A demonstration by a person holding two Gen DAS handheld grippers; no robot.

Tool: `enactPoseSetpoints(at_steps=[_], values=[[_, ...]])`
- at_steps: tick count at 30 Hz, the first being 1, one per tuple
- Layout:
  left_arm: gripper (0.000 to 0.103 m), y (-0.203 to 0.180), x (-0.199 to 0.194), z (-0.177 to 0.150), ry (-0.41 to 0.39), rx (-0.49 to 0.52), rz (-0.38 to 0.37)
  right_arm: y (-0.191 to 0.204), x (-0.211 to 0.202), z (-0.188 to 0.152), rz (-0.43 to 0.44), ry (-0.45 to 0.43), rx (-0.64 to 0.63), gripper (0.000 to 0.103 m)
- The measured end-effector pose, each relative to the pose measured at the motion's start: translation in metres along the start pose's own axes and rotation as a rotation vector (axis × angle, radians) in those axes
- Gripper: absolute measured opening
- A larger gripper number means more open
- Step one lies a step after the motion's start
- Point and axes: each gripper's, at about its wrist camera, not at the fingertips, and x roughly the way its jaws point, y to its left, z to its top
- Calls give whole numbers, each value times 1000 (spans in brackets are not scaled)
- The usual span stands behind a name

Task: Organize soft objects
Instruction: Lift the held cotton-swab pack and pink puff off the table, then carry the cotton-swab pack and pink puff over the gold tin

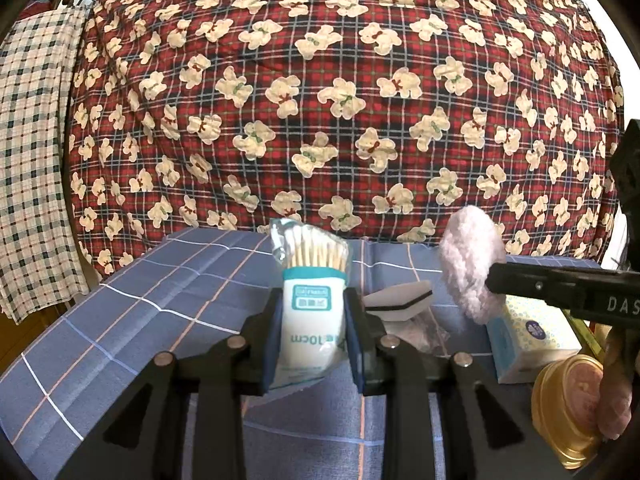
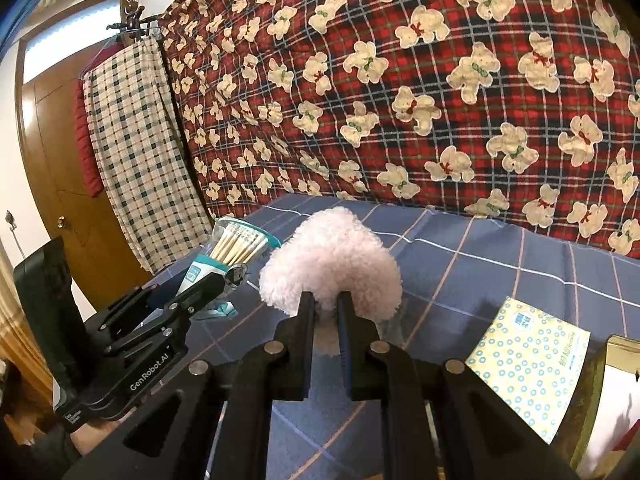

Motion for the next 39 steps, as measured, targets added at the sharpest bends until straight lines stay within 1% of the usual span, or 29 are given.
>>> enactPoseSetpoints(at_steps=[8,11,16,23,26,39], values=[[27,0,-1,0,-7,2,0,12,-6,-1,-44,-45,-55,12],[27,1,-1,1,-7,0,-1,22,-4,-4,-63,-42,-102,13],[27,0,-1,0,-6,1,-1,24,-1,-7,-85,-31,-129,13],[27,0,-1,0,-4,0,-1,25,-4,-6,-86,-45,-128,13],[27,0,-2,0,-4,0,-1,28,-8,-6,-86,-67,-141,13],[27,-1,-2,0,-10,1,0,30,-20,-8,-122,-117,-157,13]])
